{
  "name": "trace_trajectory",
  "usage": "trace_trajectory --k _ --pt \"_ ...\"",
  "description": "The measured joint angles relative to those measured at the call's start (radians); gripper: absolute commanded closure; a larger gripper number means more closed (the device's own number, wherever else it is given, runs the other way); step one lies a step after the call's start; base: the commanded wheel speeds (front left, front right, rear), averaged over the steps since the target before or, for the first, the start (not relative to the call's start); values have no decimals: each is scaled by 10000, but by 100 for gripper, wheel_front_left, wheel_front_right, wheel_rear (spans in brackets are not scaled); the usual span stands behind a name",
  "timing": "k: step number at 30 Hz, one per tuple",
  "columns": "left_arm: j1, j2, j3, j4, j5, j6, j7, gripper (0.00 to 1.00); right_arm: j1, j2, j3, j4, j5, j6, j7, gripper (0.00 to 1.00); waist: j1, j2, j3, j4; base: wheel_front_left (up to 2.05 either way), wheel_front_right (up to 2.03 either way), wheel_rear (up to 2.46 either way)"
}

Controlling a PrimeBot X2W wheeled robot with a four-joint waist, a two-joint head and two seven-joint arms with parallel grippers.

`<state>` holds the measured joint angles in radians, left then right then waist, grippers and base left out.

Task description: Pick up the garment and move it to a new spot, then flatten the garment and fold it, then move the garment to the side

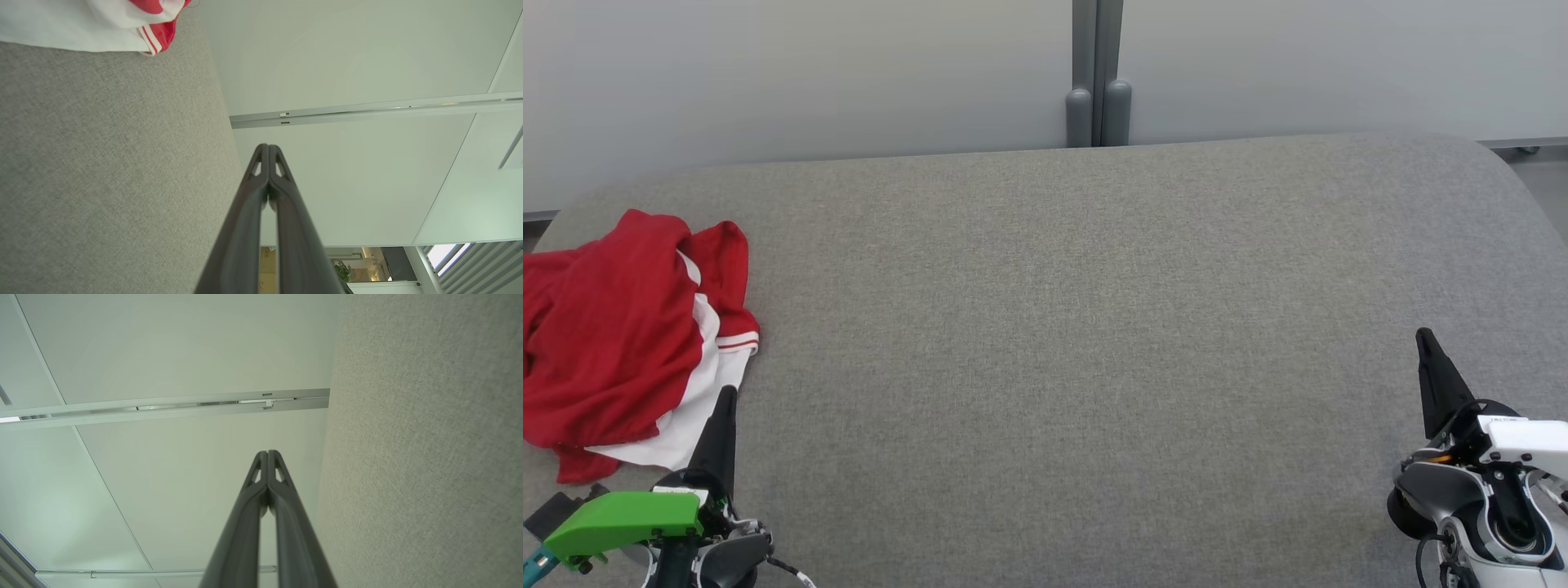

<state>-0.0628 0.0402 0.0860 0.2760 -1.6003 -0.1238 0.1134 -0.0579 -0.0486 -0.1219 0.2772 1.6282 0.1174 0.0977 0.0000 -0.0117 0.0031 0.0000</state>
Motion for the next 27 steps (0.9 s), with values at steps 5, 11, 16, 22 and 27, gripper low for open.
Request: trace_trajectory --k 5,11,16,22,27 --pt "0 0 0 0 0 0 0 100 0 2 0 0 0 0 0 100 0 0 0 0 0 0 0" --pt "0 0 0 0 0 0 0 100 0 4 0 0 0 0 0 100 0 0 0 0 0 0 0" --pt "0 0 0 0 0 0 0 100 0 6 -2 0 0 0 0 100 0 0 0 0 0 0 0" --pt "0 0 0 0 0 0 0 100 0 13 -2 0 -2 0 0 100 0 0 0 0 0 0 0" --pt "0 0 0 0 0 0 0 100 0 21 -2 0 -2 0 0 100 0 0 0 0 0 0 0"
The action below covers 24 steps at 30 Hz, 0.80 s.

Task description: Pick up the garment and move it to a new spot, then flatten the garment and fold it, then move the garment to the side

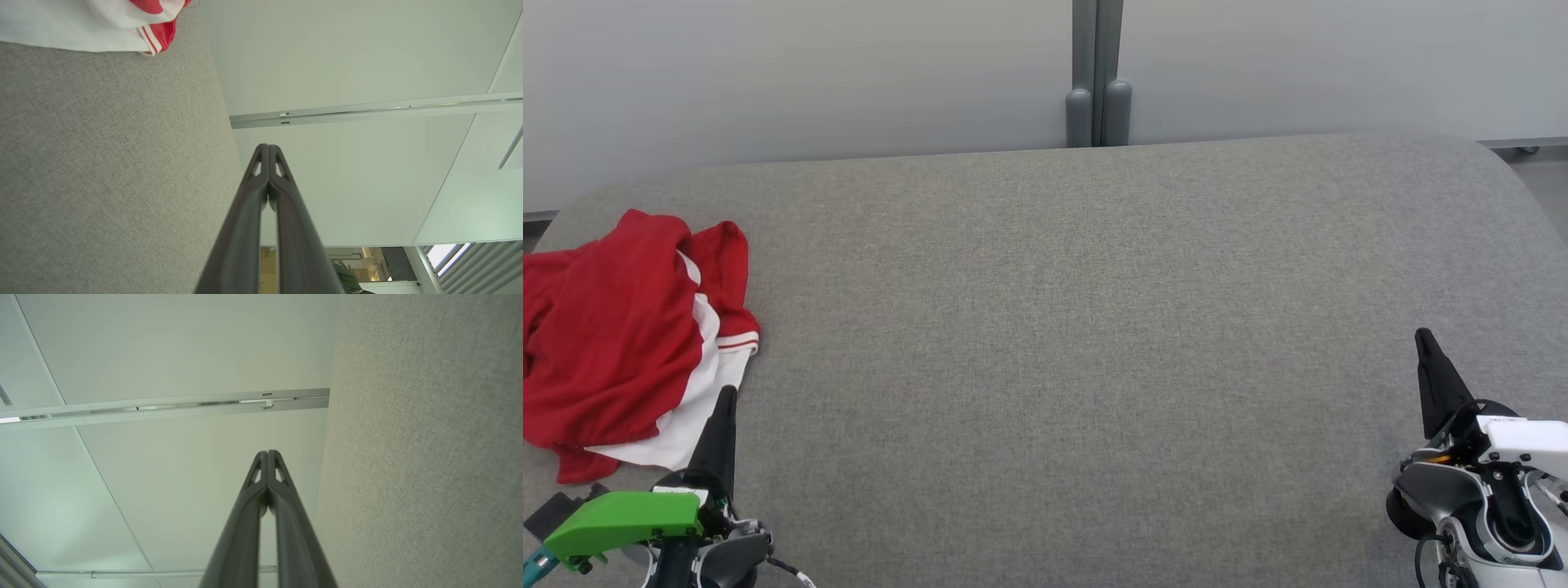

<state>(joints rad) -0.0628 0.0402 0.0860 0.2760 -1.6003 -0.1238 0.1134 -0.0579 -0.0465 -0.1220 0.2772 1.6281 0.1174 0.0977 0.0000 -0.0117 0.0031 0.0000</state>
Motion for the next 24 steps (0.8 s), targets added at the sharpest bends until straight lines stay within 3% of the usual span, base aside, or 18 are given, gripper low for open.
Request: trace_trajectory --k 10,11,16,24 --pt "0 0 0 0 0 0 0 100 0 10 -2 0 0 0 0 100 0 0 0 0 0 0 0" --pt "1 0 0 4 0 0 0 0 0 12 -4 4 0 -2 0 0 0 0 0 0 0 0 0" --pt "396 -167 -19 403 2 8 -2 0 411 230 27 426 4 -46 -2 0 0 0 1 0 0 0 0" --pt "423 -184 -174 368 86 8 -150 0 453 42 215 318 -571 -46 -311 0 0 1 13 -2 0 0 0"
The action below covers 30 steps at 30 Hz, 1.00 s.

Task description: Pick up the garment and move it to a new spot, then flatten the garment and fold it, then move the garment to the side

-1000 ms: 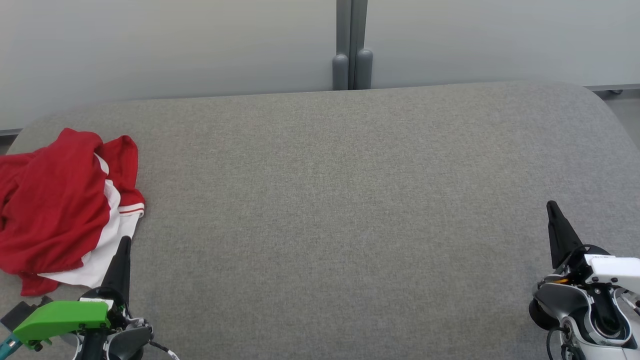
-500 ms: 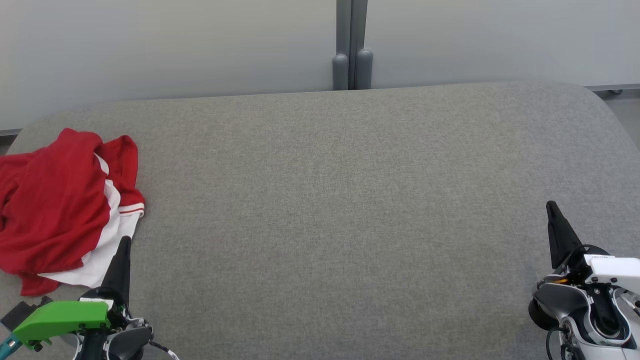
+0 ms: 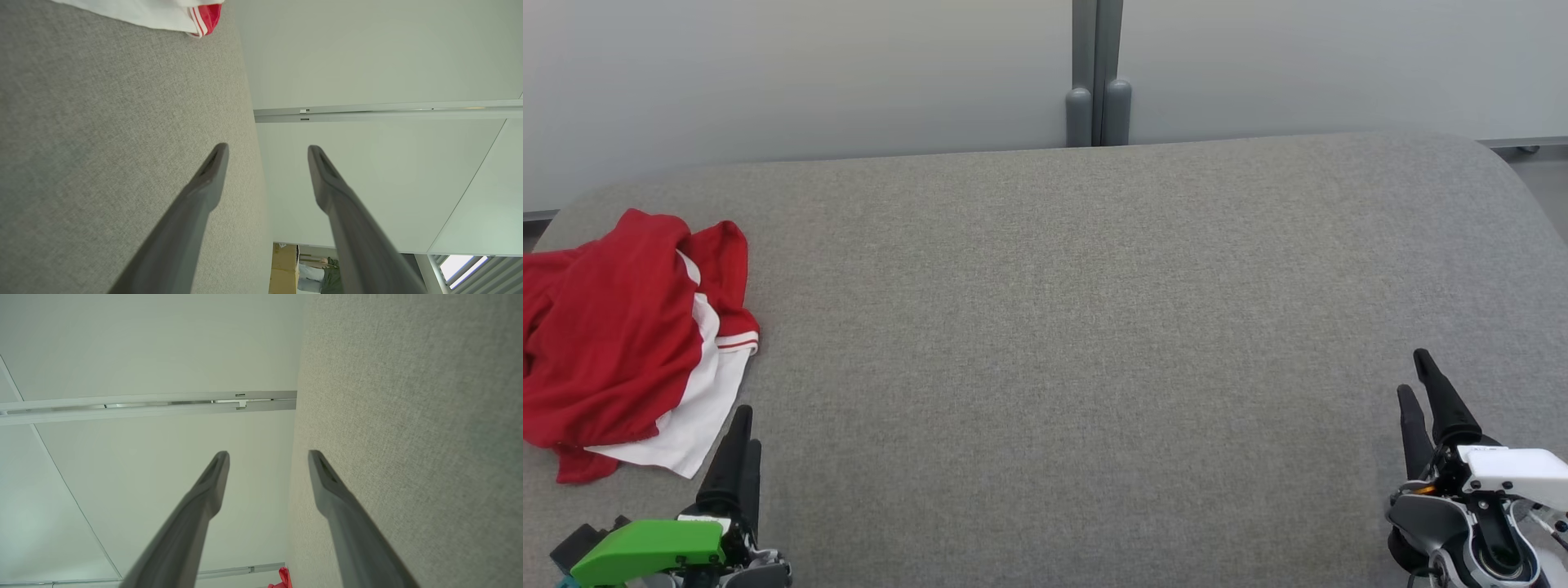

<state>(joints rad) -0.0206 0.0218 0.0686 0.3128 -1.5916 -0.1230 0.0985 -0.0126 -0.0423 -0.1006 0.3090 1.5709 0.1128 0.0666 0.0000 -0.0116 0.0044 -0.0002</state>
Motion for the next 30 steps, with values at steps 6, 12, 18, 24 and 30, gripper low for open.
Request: trace_trajectory --k 6,12,18,24,30 --pt "0 115 -123 -29 617 0 -293 0 1 -370 242 -92 -773 -2 -213 0 0 0 5 -1 0 0 0" --pt "0 339 -389 -25 1392 2 -570 0 -1 -545 437 -403 -1879 -203 -324 0 0 0 6 -3 0 0 0" --pt "-1 612 -631 -19 2502 228 -746 0 -1 -560 694 -660 -3072 -372 -527 0 0 0 5 -2 0 0 0" --pt "-4 610 -748 -31 3170 372 -922 0 1 -671 955 -803 -3965 -545 -706 0 0 0 5 10 0 0 0" --pt "-7 602 -771 -100 3864 533 -1104 0 12 -846 1267 -865 -4966 -719 -859 0 0 0 2 29 0 0 0"
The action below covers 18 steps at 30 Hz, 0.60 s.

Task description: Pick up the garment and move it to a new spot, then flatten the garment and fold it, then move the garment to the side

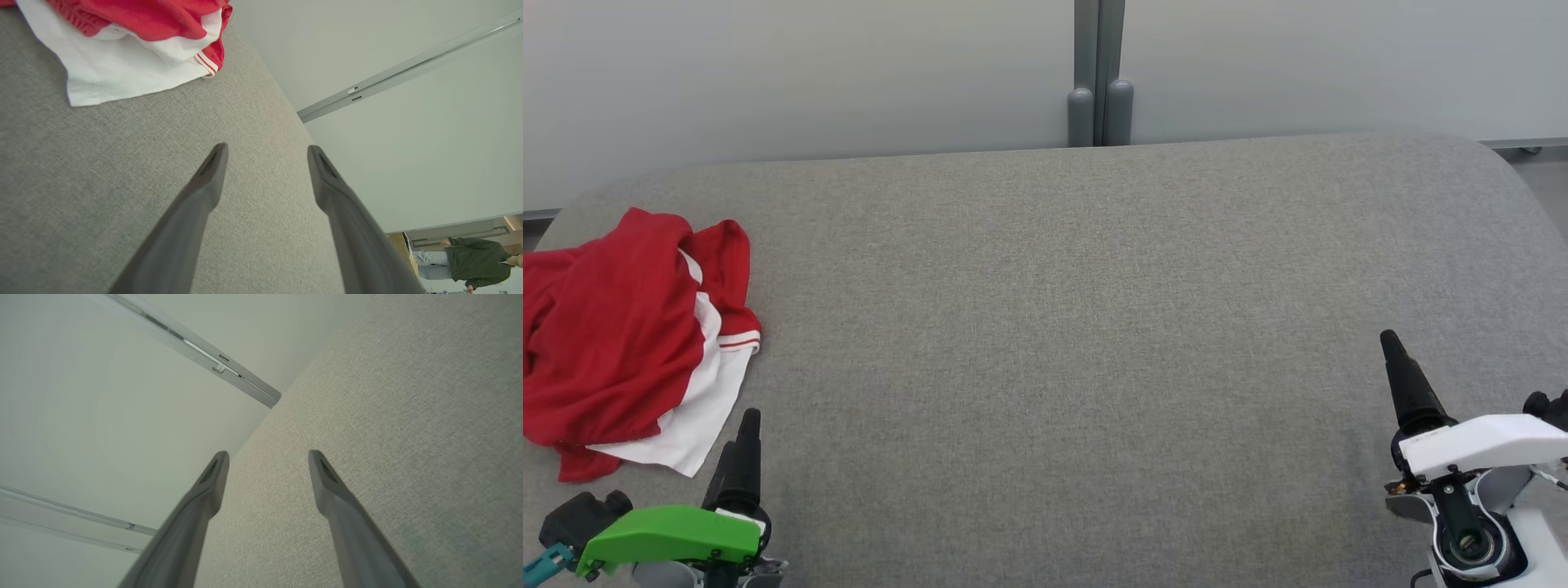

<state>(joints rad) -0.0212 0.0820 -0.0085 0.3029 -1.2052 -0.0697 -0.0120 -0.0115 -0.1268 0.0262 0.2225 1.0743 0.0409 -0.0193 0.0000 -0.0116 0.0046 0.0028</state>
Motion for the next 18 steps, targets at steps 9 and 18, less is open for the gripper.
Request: trace_trajectory --k 9,18 --pt "0 0 -201 -128 1181 128 -268 0 43 -15 301 -150 -1264 -240 -309 0 0 0 0 19 0 0 0" --pt "2 2 -230 -150 2345 274 -594 0 253 -50 556 -199 -2428 -422 -602 0 0 0 10 13 0 0 0"
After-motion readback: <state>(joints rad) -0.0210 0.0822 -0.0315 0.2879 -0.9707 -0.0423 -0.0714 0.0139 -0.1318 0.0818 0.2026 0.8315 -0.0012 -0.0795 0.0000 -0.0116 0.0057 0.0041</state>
